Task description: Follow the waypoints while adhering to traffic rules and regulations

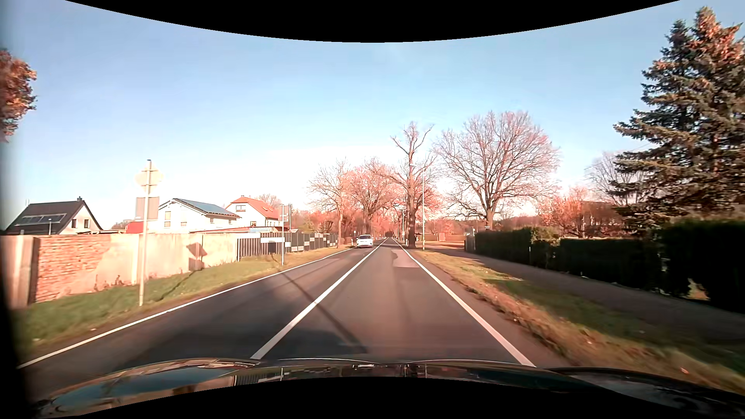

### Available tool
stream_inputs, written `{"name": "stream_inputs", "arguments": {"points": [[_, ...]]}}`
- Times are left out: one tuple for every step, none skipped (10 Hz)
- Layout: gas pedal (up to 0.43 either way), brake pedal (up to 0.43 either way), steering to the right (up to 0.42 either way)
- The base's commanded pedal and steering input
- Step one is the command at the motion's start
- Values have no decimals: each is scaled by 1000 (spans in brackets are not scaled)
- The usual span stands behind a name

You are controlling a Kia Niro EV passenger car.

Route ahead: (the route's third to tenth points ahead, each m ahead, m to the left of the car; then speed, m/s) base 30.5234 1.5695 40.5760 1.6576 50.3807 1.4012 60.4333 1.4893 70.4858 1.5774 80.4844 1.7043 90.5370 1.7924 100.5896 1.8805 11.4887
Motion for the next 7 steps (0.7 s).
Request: {"name": "stream_inputs", "arguments": {"points": [[220,0,-6],[220,0,-6],[220,0,-7],[220,0,-7],[220,0,-7],[220,0,-7],[220,0,-6]]}}
